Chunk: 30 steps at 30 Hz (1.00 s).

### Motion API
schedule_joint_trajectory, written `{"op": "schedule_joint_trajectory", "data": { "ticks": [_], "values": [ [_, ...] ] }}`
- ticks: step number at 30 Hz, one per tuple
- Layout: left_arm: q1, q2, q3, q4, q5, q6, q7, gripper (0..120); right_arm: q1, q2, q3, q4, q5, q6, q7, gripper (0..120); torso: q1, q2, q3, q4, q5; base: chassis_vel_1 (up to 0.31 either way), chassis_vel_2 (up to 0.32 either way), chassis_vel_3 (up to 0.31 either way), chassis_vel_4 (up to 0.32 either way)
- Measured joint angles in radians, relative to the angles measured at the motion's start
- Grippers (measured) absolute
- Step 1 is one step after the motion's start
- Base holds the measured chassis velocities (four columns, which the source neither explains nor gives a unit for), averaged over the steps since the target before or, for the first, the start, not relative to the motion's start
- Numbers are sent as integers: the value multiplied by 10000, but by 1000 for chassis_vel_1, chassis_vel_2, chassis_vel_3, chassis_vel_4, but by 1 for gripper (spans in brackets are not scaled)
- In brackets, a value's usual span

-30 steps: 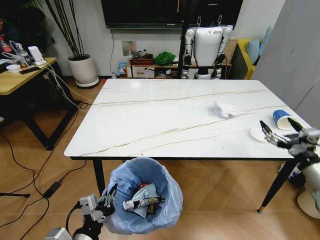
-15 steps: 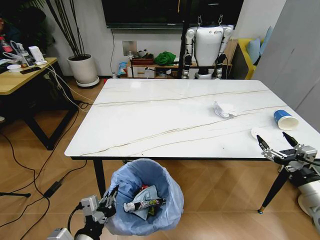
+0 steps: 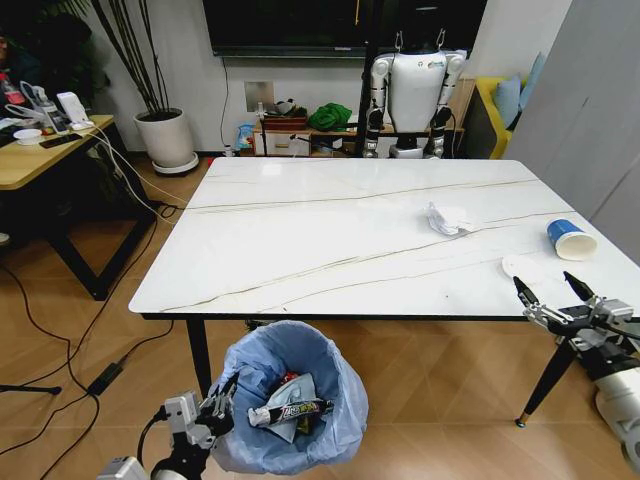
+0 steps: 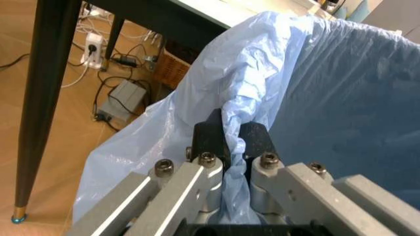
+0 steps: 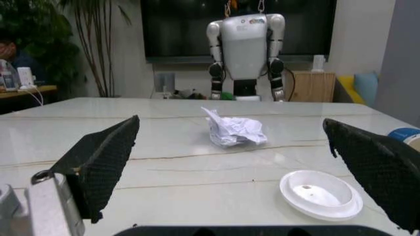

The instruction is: Pick up the trash bin and place the trash from the table into it.

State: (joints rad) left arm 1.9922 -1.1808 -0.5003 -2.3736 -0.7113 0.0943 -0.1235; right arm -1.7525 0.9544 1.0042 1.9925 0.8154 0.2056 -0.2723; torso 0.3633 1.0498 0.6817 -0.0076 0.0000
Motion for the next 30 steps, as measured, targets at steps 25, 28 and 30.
{"op": "schedule_joint_trajectory", "data": {
  "ticks": [25, 28, 30],
  "values": [
    [79, -5, 6, -61, 103, -61, 32, 0, -85, 76, 68, 44, 183, 89, -53, 100, 1, 0, 0, 0, 0, 0, 0, 0, 0],
    [76, 0, -1, -75, 86, -61, 32, 0, -75, 56, 68, 30, 246, 89, -53, 100, 1, 0, 0, 0, 1, 0, 0, 0, 0],
    [75, -3, -1, -75, 84, -60, 31, 0, -70, 44, 68, 21, 273, 88, -53, 100, 1, 0, 0, 0, 0, 0, 0, 0, 0]
  ]
}}
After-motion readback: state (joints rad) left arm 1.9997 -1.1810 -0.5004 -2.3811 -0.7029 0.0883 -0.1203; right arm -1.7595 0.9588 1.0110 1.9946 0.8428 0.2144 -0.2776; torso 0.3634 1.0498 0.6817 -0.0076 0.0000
